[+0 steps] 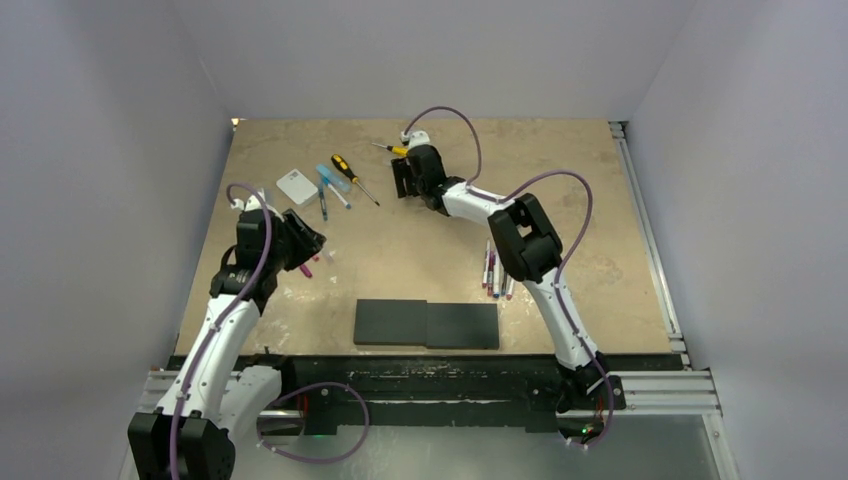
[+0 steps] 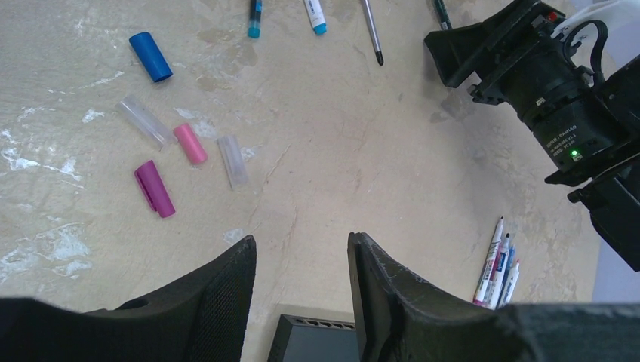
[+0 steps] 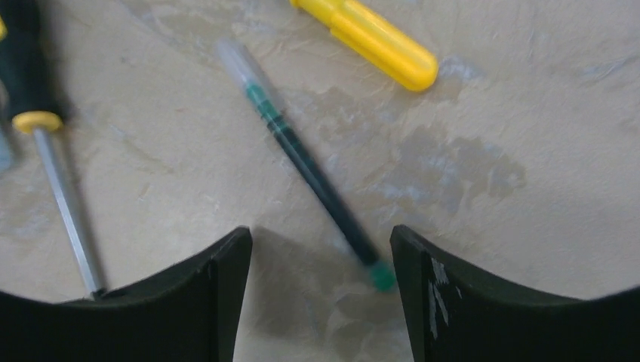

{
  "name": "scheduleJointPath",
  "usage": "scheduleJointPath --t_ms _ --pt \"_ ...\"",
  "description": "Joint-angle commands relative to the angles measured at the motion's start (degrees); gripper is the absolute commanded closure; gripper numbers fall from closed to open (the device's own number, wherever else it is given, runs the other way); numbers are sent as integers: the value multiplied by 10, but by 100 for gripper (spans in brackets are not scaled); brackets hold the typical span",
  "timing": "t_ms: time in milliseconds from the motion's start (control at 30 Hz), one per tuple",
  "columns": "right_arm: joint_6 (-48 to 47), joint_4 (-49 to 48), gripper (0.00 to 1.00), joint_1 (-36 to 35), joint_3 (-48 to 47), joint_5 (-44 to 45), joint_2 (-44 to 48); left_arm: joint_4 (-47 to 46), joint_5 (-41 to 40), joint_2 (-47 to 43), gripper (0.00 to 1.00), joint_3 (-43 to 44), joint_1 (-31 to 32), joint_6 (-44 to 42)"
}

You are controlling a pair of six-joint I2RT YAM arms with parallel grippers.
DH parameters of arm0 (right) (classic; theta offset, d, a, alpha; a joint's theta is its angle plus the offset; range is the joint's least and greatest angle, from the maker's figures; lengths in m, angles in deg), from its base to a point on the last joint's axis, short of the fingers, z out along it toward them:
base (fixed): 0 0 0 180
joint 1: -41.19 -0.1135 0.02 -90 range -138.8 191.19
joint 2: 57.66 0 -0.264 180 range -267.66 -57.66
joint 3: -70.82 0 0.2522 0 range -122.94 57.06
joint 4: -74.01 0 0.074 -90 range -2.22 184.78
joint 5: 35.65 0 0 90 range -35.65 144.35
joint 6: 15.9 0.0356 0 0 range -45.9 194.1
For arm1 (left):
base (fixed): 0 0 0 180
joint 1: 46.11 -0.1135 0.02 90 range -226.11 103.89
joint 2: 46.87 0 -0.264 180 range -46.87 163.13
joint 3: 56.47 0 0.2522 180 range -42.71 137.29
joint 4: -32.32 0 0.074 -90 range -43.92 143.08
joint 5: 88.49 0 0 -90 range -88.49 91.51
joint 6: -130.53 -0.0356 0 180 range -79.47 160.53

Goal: Open the pen caps

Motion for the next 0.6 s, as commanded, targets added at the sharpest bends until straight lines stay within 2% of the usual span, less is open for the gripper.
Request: scheduleJointPath --t_ms 0,167,367,567 --pt "-35 32 29 2 -43 -11 -12 -16 10 4 54 -3 3 -4" --pt "-47 59 38 3 -69 -20 -28 -22 16 12 55 -6 4 0" --pt "-44 59 68 -3 -50 -19 -17 -25 23 10 55 -7 4 2" --pt "-56 57 87 -13 0 -27 11 -27 33 1 56 -12 3 4"
